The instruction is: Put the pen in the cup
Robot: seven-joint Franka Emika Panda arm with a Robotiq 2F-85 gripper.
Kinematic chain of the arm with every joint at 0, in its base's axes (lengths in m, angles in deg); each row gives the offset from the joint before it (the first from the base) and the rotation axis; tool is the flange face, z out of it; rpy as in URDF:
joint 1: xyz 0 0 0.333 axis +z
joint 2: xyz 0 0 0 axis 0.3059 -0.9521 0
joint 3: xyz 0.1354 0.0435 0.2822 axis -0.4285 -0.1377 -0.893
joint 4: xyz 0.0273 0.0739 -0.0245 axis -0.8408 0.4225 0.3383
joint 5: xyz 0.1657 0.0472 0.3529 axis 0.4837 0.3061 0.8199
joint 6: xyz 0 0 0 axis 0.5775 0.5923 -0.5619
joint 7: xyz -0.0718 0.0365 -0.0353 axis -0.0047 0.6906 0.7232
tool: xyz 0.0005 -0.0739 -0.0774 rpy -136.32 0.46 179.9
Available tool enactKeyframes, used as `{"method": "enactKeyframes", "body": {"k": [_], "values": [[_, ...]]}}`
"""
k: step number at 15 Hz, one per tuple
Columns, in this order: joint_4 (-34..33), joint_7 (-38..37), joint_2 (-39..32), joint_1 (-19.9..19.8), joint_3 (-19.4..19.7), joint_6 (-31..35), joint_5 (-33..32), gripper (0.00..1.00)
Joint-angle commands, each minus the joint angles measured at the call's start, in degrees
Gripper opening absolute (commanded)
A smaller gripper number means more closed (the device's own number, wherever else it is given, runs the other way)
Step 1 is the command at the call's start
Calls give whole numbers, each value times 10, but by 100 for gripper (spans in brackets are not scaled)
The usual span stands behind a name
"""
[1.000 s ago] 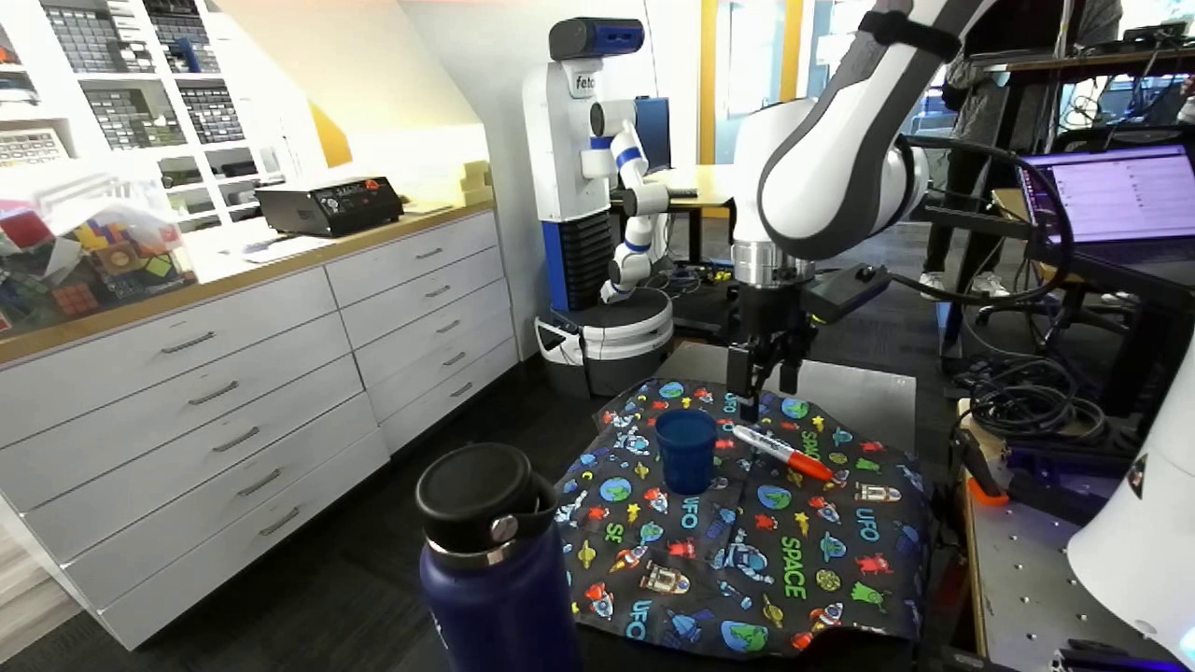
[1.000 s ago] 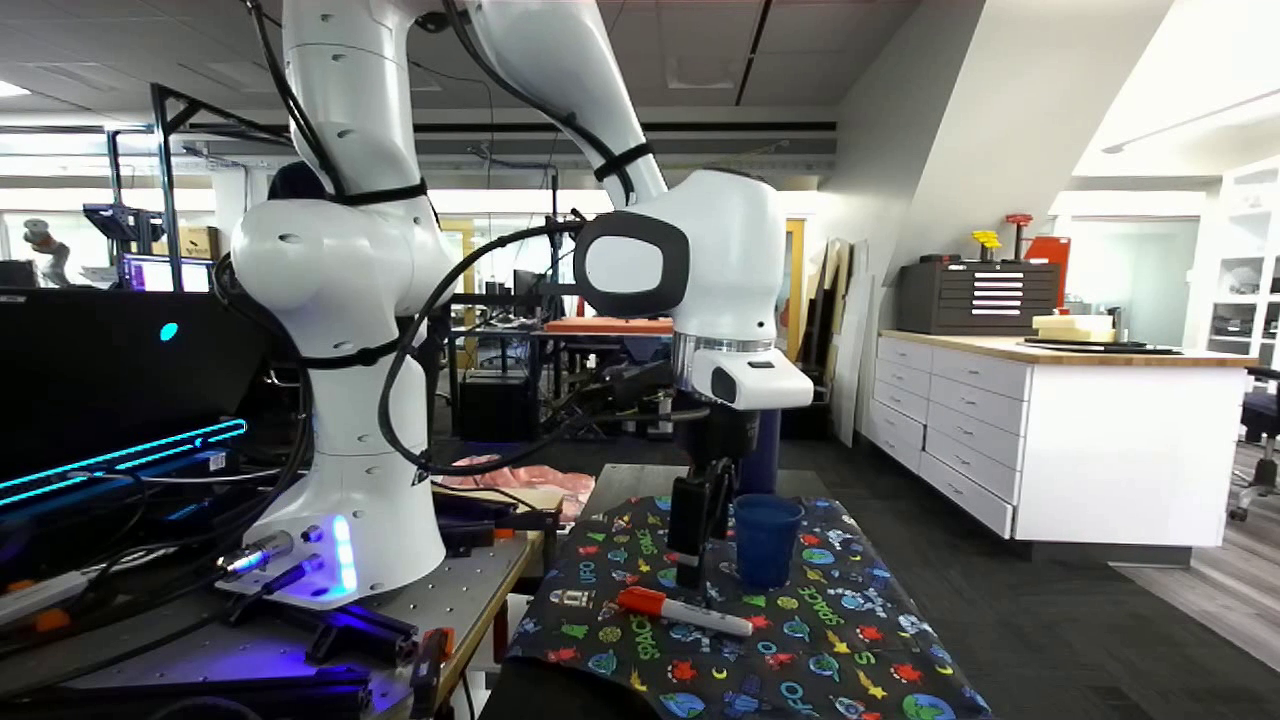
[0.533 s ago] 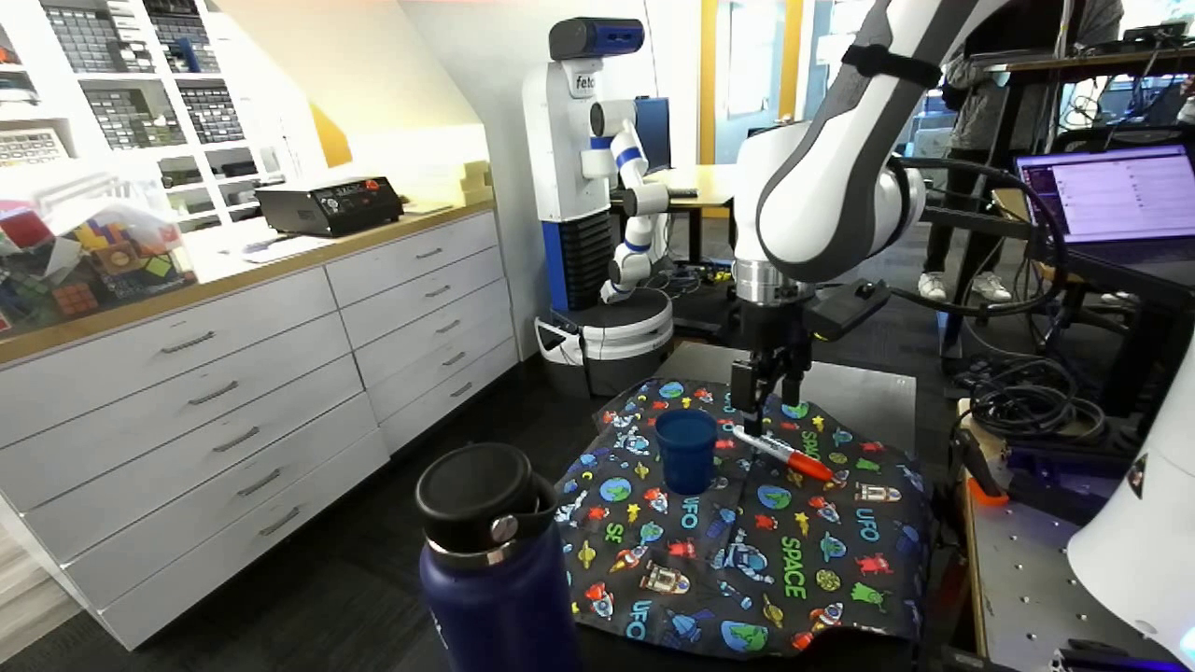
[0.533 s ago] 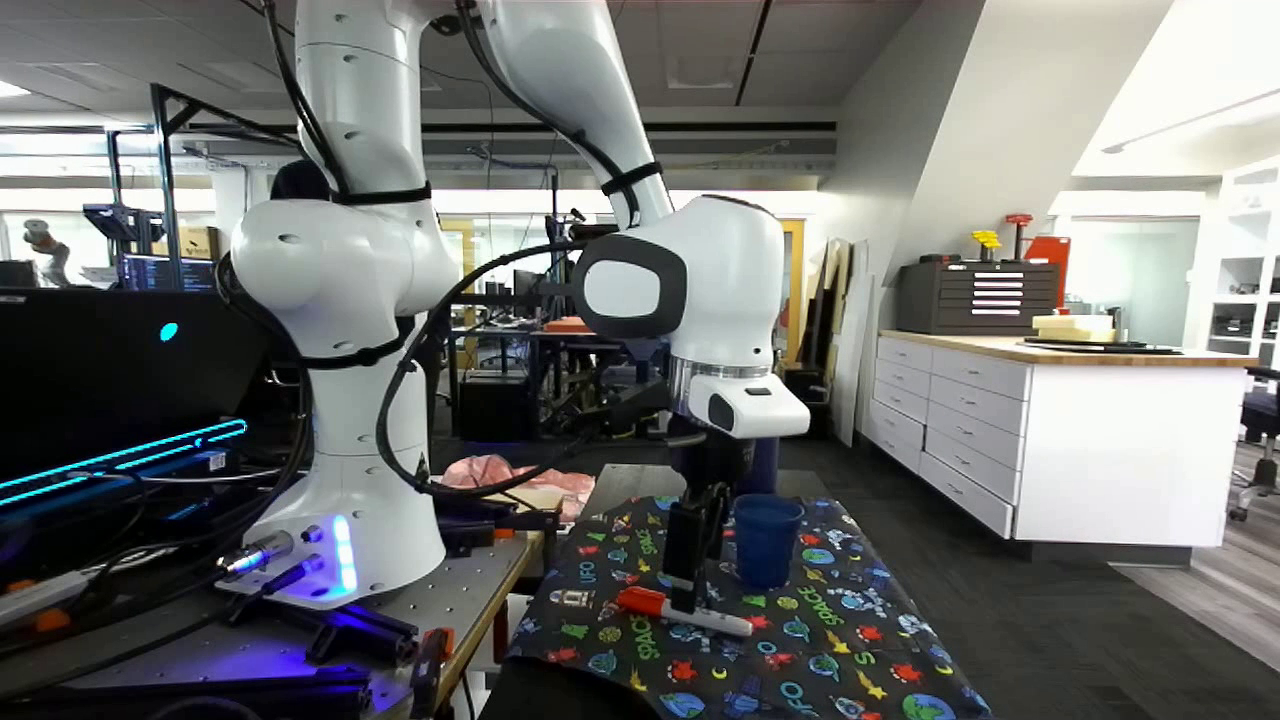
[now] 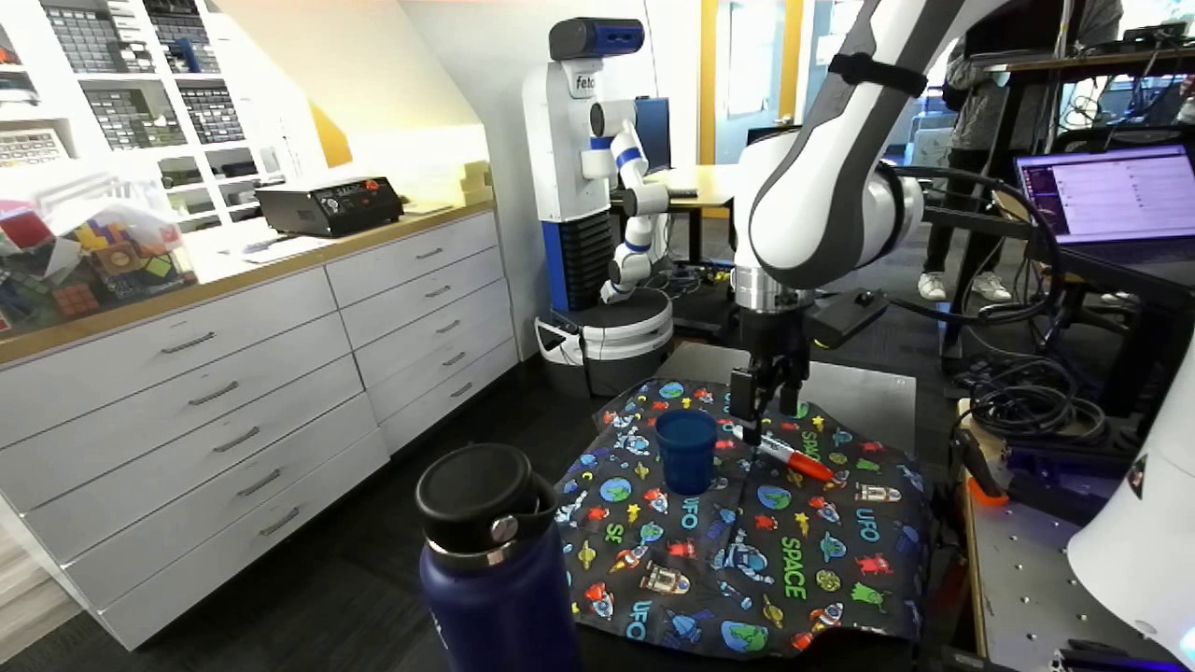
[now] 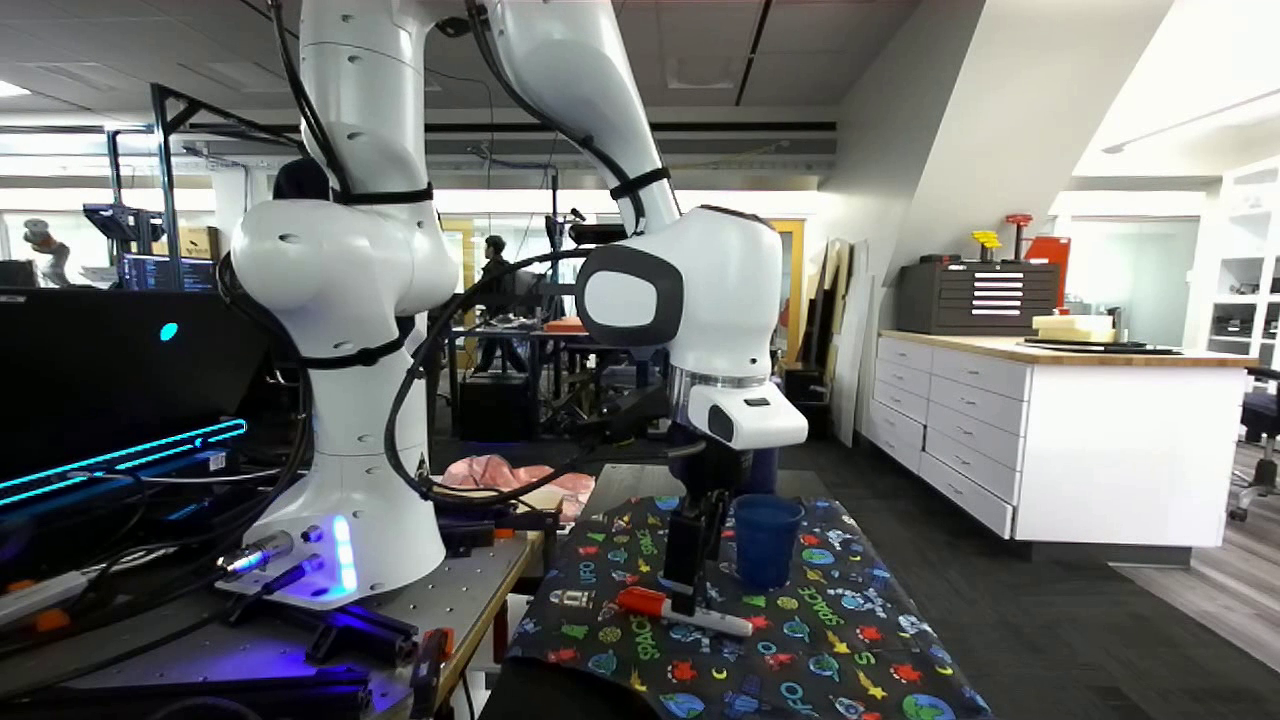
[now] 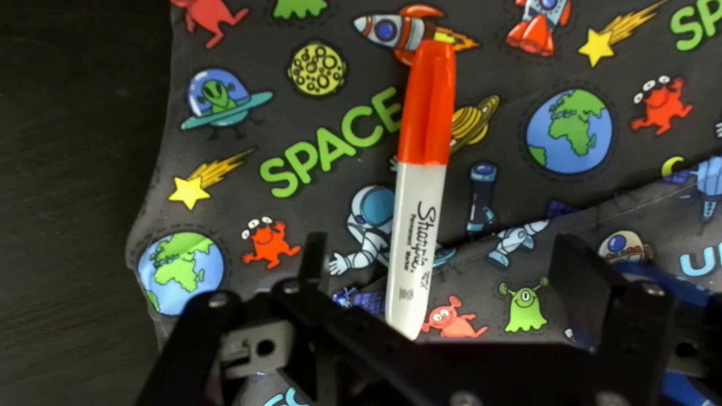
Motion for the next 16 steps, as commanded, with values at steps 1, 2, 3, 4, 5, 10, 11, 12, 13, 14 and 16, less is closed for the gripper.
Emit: {"method": "enactKeyframes", "body": {"k": [1, 2, 3, 4, 5, 10, 11, 12, 13, 14, 16], "values": [[4, 17, 3, 3, -6, 16, 15, 100], [2, 17, -1, 2, -6, 16, 11, 100], [0, 18, -3, 2, -6, 16, 9, 100], [-1, 17, -7, 0, -4, 16, 6, 100], [-4, 17, -11, 0, -4, 14, 5, 100], [-19, 12, -37, -3, -2, 13, 0, 100], [-24, 10, -44, -3, -2, 13, -2, 100], [-30, 9, -51, -4, -2, 11, -4, 100], [-35, 10, -55, -6, -3, 9, -3, 100], [-40, 10, -59, -7, -4, 8, -4, 100], [-48, 8, -64, -8, -4, 8, -6, 100]]}}
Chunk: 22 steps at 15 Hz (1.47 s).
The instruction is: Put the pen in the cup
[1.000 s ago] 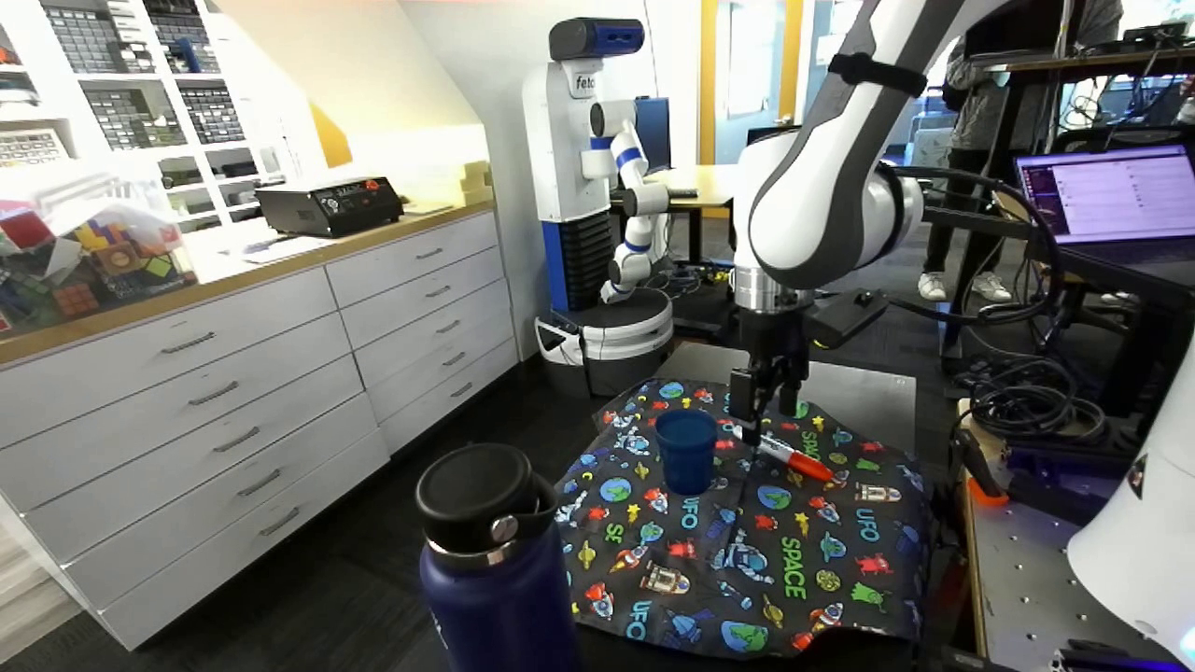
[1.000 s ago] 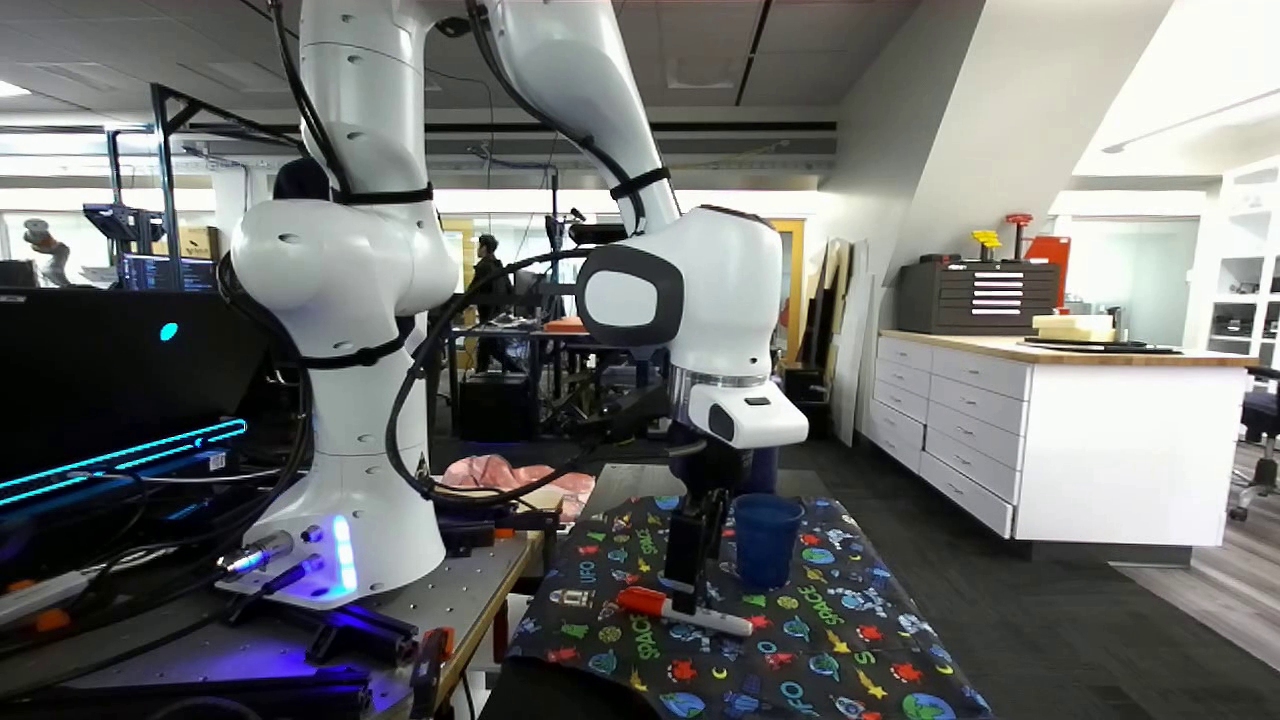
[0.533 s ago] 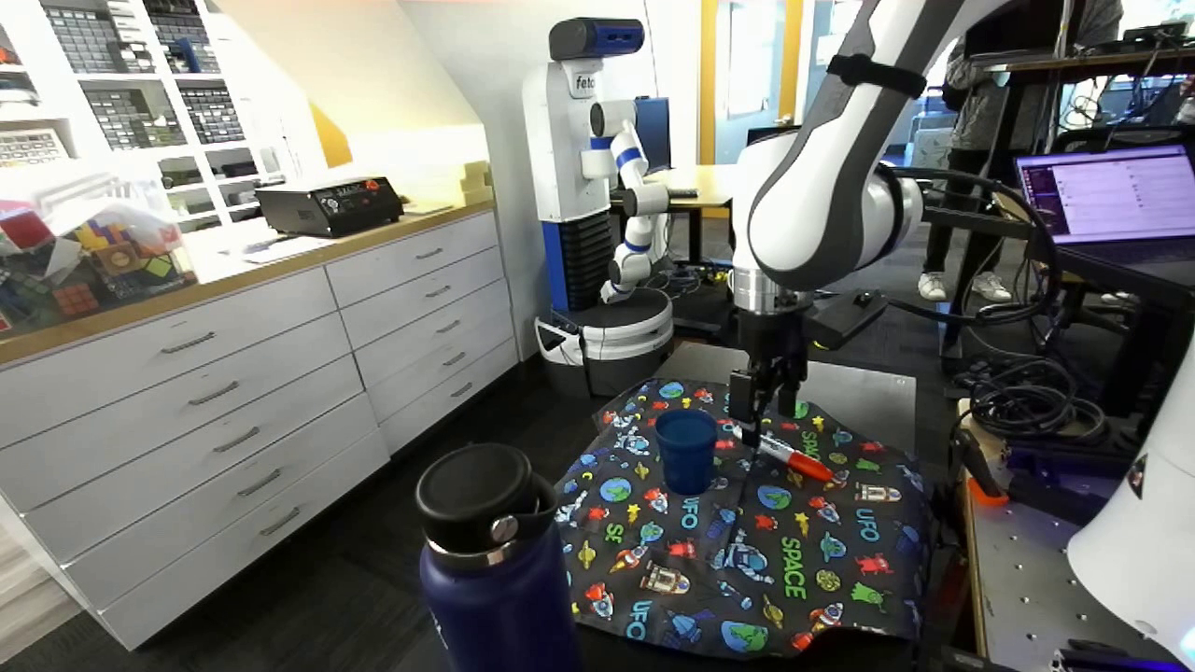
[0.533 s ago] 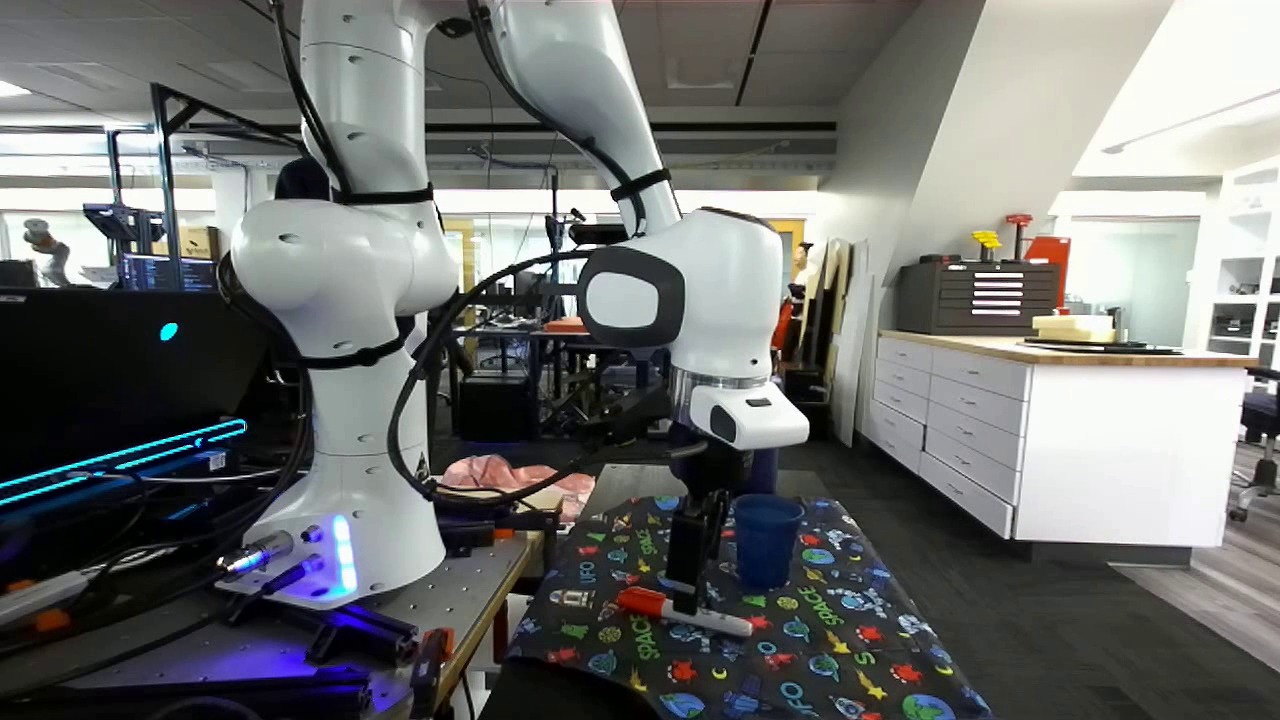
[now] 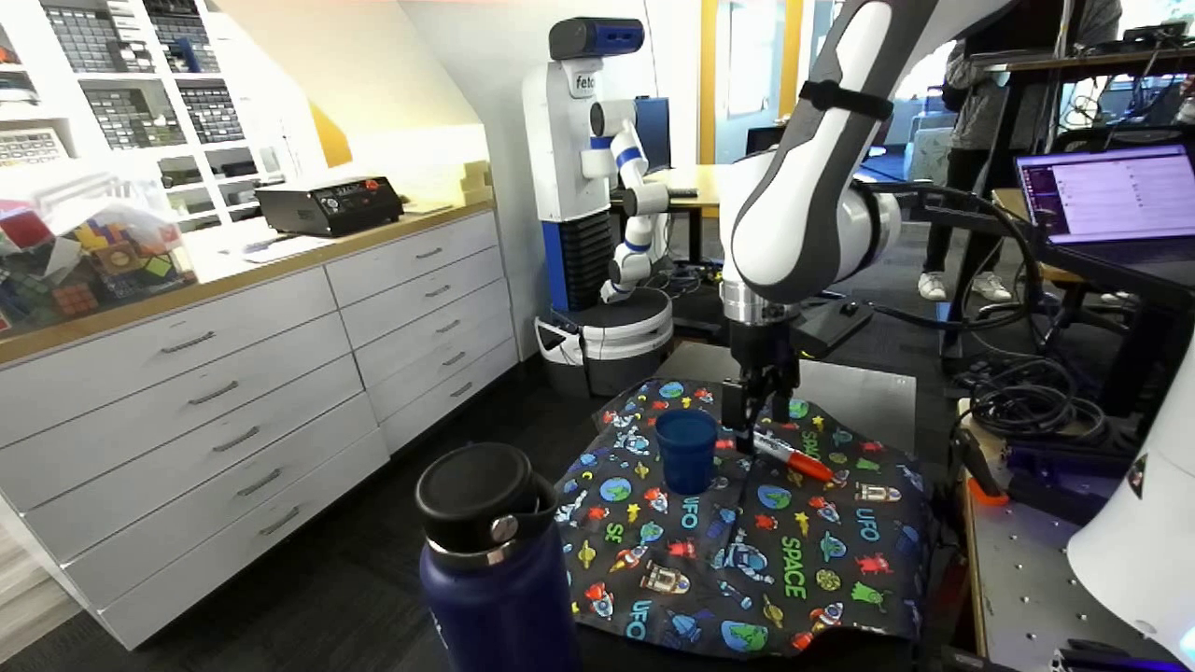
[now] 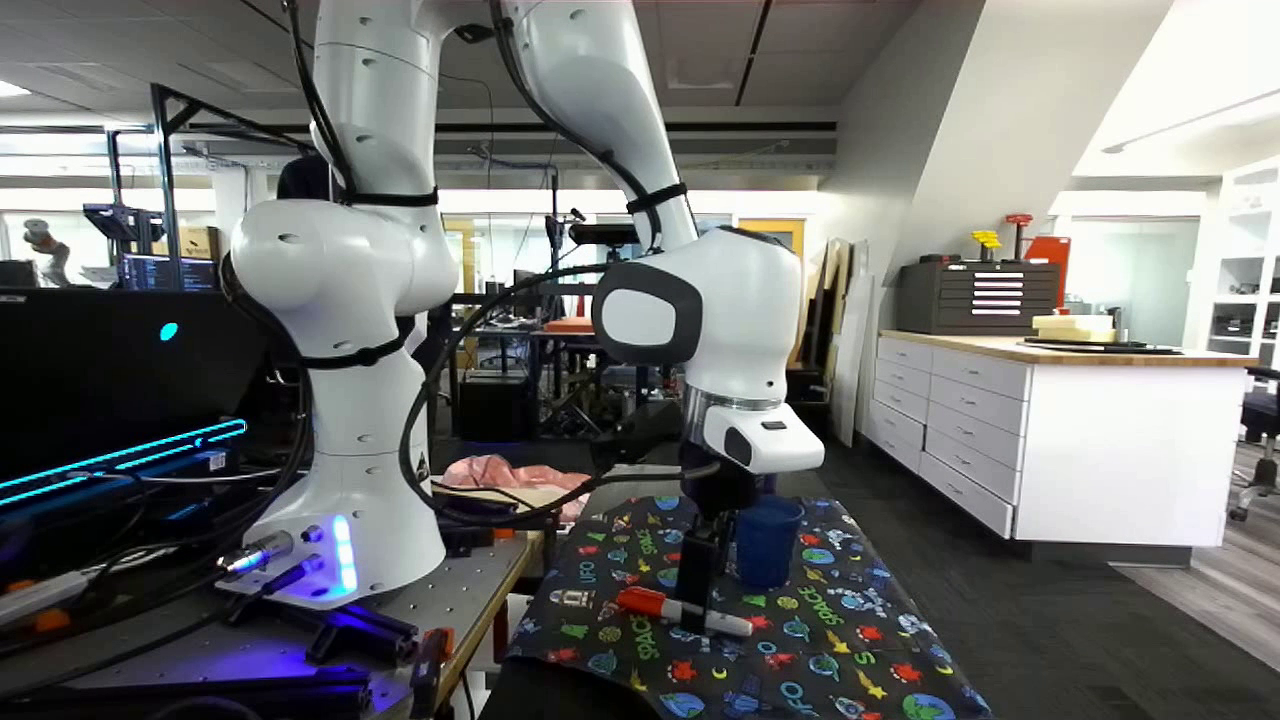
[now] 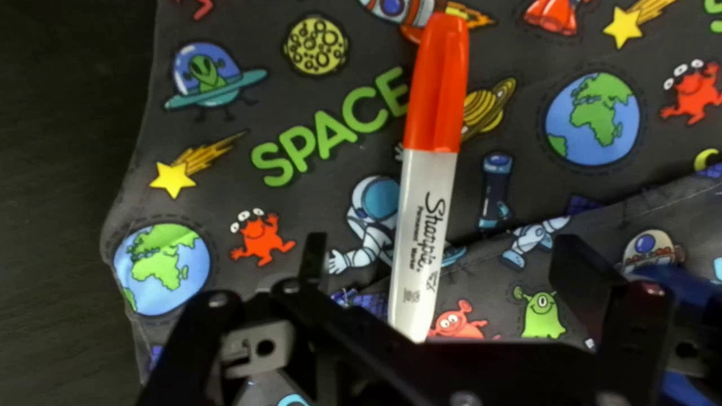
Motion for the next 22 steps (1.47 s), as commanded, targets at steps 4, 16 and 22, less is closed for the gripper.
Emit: {"method": "enactKeyframes", "body": {"k": [4, 16, 22], "values": [[-27, 2, -21, -10, 3, 8, -8, 98], [-24, 21, -24, -32, -9, 4, 41, 12], [-26, 30, -23, -32, -19, 0, 71, 7]]}}
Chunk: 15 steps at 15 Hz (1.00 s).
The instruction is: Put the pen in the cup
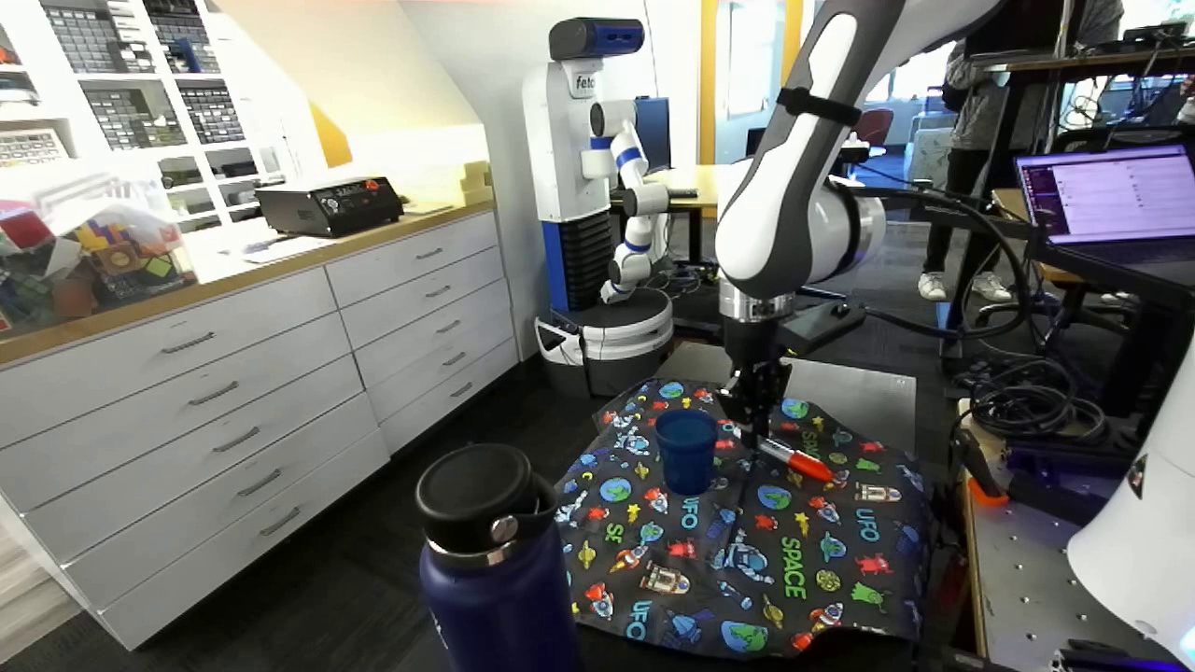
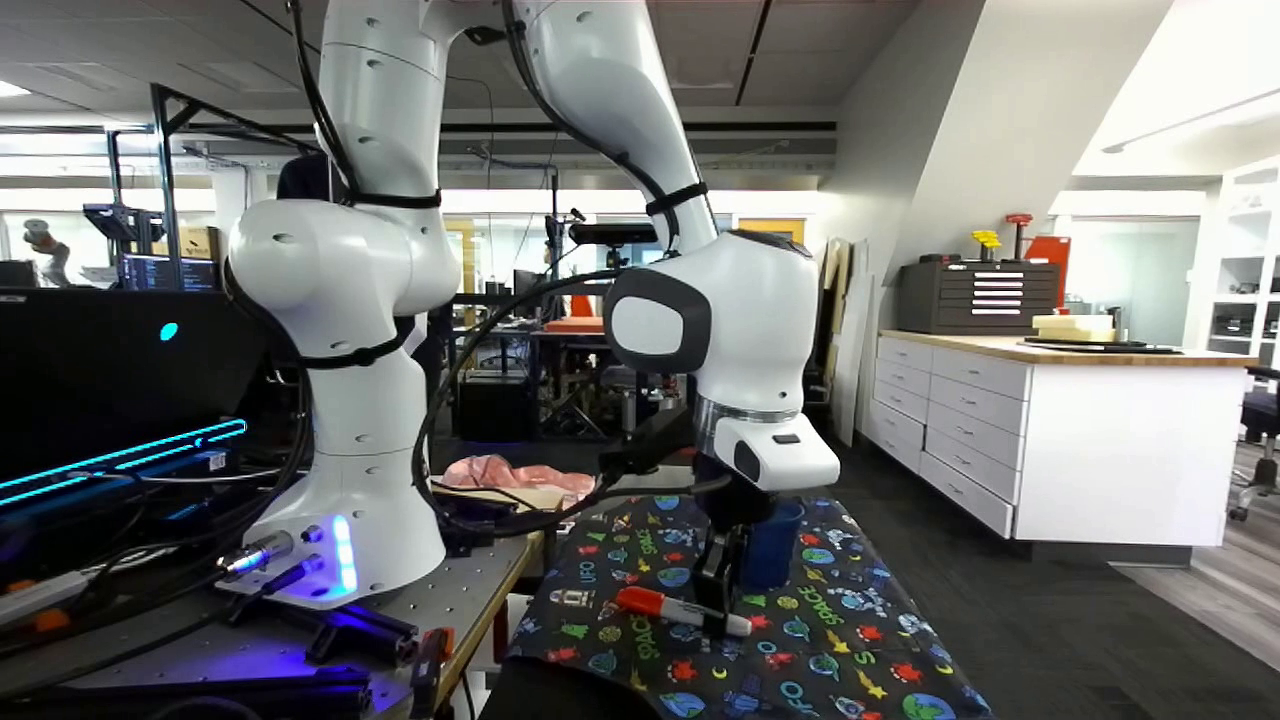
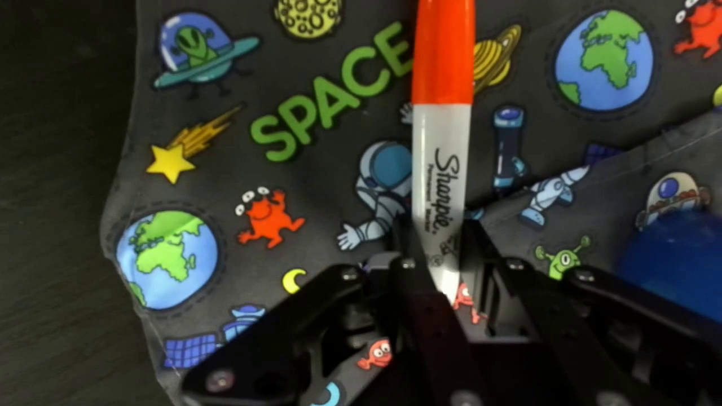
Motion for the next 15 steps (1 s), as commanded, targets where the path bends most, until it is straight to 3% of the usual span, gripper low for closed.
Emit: {"method": "enactKeyframes", "body": {"k": [1, 15], "values": [[1, 20, 0, -11, -12, 0, 24, 7], [3, -64, 55, 7, 32, -13, -93, 7]]}}
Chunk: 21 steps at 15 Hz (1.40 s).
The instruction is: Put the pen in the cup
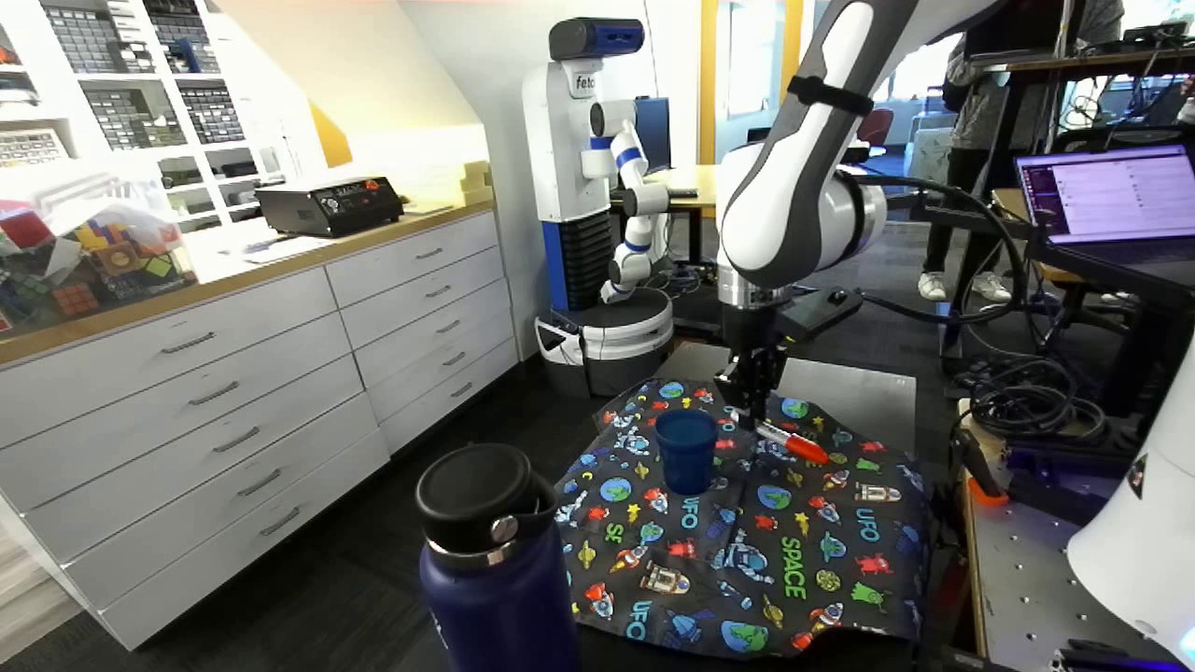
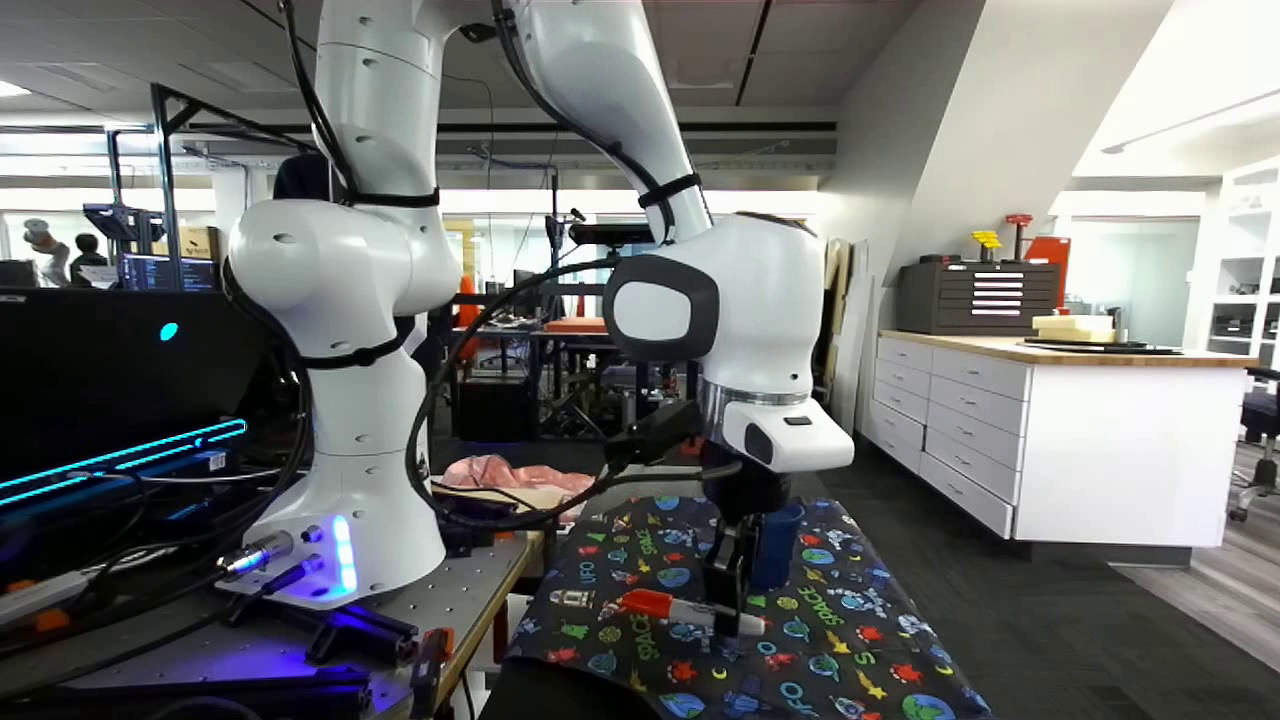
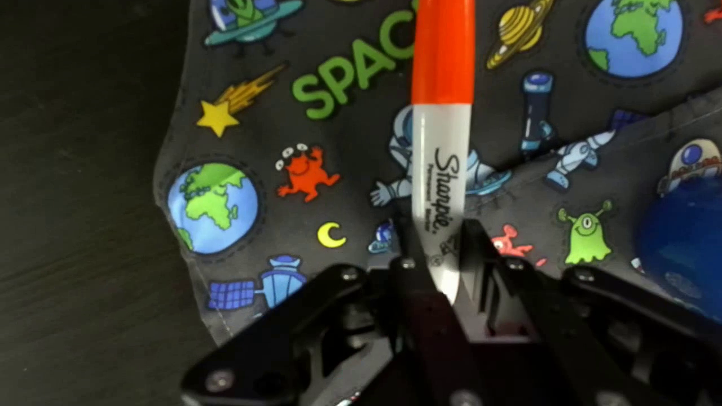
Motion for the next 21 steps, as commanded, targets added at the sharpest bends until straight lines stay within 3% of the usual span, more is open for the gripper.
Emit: {"method": "enactKeyframes", "body": {"k": [1, 12, 21], "values": [[6, -40, 44, 6, 14, -13, -43, 7], [5, -84, 98, 1, 19, -5, -110, 7], [20, -145, 126, -6, 15, 56, -201, 7]]}}
